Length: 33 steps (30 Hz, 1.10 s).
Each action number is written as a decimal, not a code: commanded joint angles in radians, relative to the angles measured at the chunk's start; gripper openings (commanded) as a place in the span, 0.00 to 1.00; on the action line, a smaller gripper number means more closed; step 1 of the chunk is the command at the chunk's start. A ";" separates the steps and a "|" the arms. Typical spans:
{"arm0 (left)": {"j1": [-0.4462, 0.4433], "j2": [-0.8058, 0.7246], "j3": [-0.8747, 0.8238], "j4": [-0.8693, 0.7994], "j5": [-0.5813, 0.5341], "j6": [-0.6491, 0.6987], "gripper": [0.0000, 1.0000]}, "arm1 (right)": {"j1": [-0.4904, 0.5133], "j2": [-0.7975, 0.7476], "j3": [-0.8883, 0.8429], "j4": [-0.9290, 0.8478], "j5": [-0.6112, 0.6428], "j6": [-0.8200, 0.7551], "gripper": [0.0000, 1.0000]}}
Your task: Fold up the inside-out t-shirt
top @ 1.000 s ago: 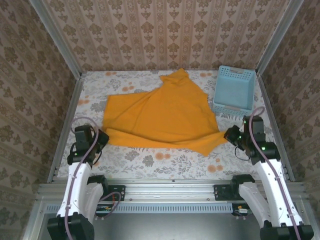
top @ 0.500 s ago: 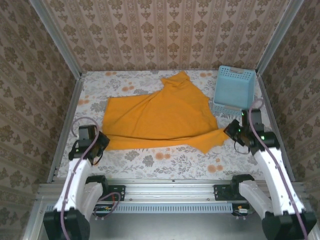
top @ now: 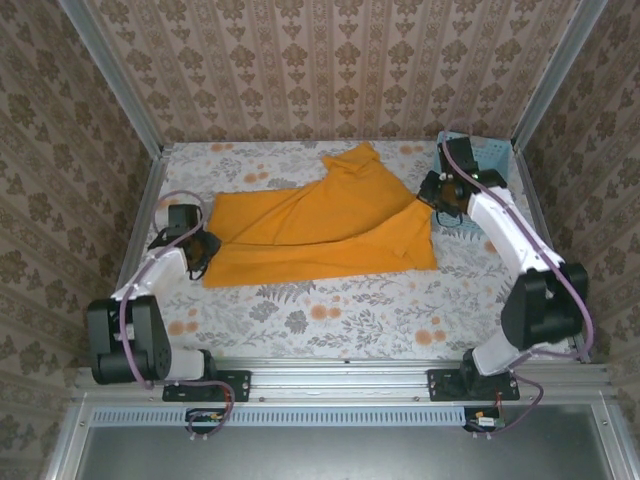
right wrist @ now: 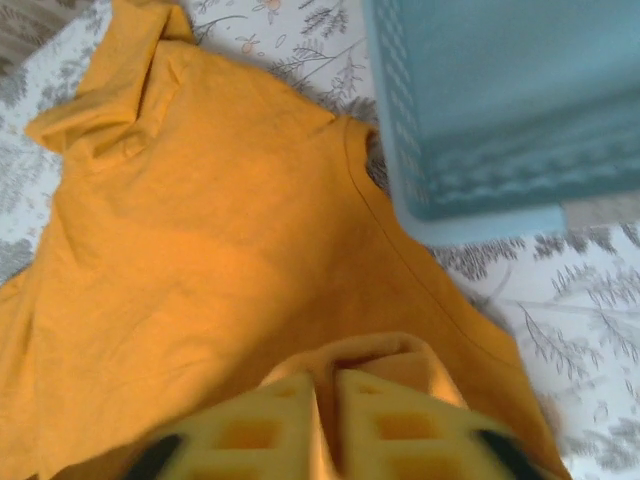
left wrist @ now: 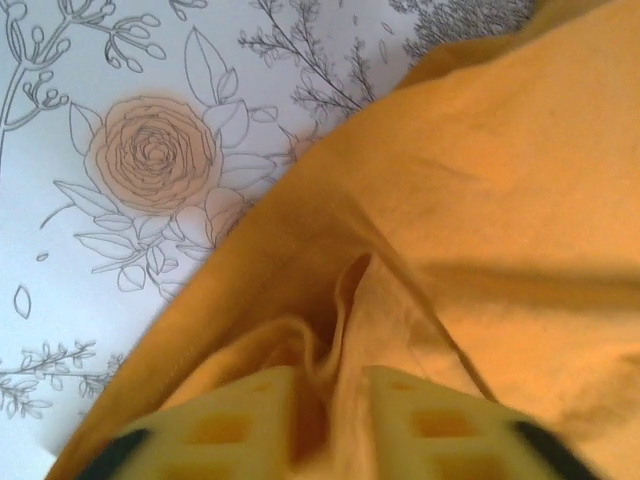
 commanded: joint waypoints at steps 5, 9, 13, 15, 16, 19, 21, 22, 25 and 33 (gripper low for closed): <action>0.053 0.023 0.090 -0.031 -0.029 0.020 0.59 | 0.019 0.149 0.202 -0.054 0.015 -0.121 0.52; -0.052 -0.073 0.092 -0.083 -0.085 0.092 0.65 | 0.067 0.035 0.073 -0.053 0.052 -0.151 0.55; -0.164 -0.122 -0.005 -0.038 -0.020 0.103 0.65 | 0.118 -0.095 -0.177 0.015 0.018 -0.112 0.53; -0.202 -0.109 -0.048 0.017 0.020 0.105 0.65 | 0.128 -0.131 -0.284 0.062 -0.029 -0.082 0.53; -0.215 -0.087 -0.058 0.036 0.035 0.107 0.65 | 0.129 -0.142 -0.339 0.093 -0.055 -0.058 0.52; -0.217 -0.008 -0.083 0.108 0.086 0.119 0.65 | 0.126 -0.141 -0.461 0.192 -0.081 -0.013 0.52; -0.199 0.040 -0.096 0.136 0.111 0.106 0.64 | 0.115 -0.112 -0.491 0.207 -0.075 0.008 0.51; -0.187 0.062 -0.105 0.151 0.121 0.101 0.63 | 0.108 -0.098 -0.501 0.211 -0.064 0.020 0.51; -0.143 0.103 -0.122 0.155 0.125 0.089 0.63 | 0.072 -0.062 -0.541 0.248 -0.054 0.063 0.51; -0.029 0.090 -0.181 0.154 0.136 0.077 0.62 | 0.013 0.029 -0.567 0.323 -0.056 0.134 0.50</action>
